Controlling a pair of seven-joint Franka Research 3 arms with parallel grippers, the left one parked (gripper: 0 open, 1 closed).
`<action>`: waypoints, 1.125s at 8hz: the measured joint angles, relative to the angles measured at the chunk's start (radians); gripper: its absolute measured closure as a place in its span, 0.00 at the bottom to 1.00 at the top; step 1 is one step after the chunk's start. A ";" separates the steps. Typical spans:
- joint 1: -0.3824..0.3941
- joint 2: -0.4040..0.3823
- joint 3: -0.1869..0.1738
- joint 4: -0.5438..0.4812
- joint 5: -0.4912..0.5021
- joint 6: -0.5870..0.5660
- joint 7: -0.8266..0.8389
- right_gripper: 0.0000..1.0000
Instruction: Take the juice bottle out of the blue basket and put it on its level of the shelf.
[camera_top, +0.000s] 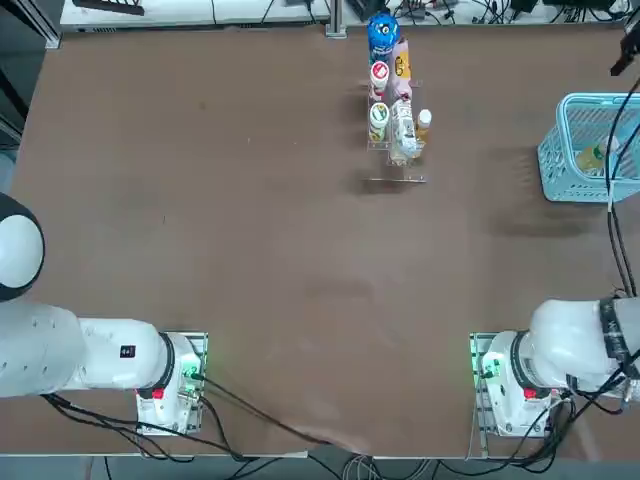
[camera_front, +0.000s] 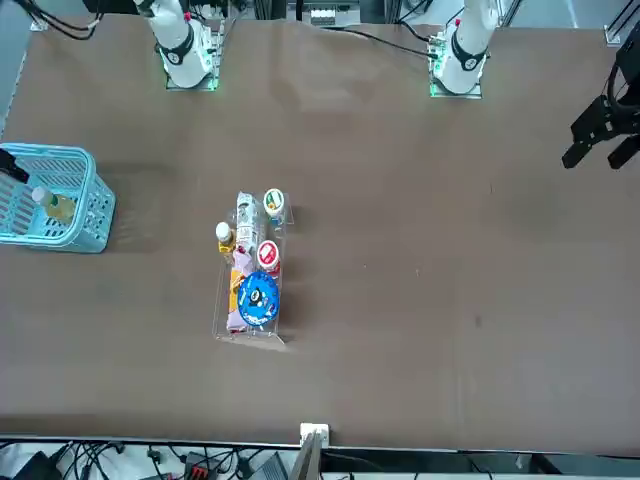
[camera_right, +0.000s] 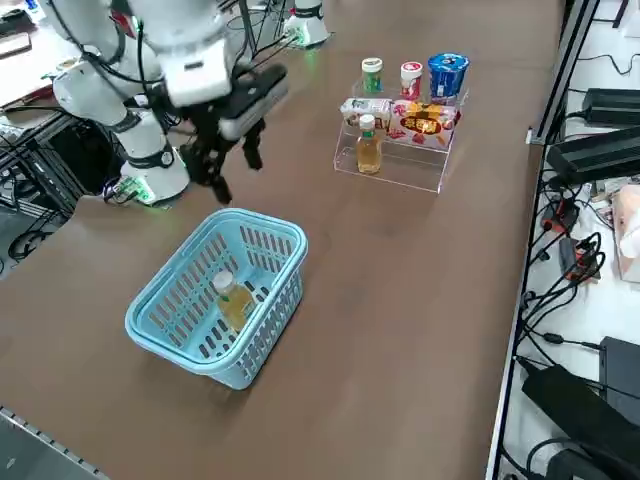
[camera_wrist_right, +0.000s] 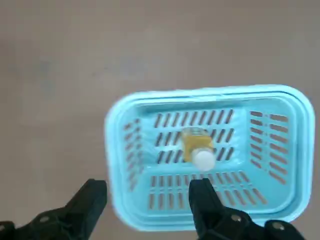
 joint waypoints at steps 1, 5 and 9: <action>-0.037 0.006 0.000 -0.039 0.000 0.042 -0.042 0.00; -0.093 0.063 0.000 -0.128 0.000 0.191 -0.138 0.00; -0.116 0.141 0.001 -0.156 0.000 0.283 -0.175 0.00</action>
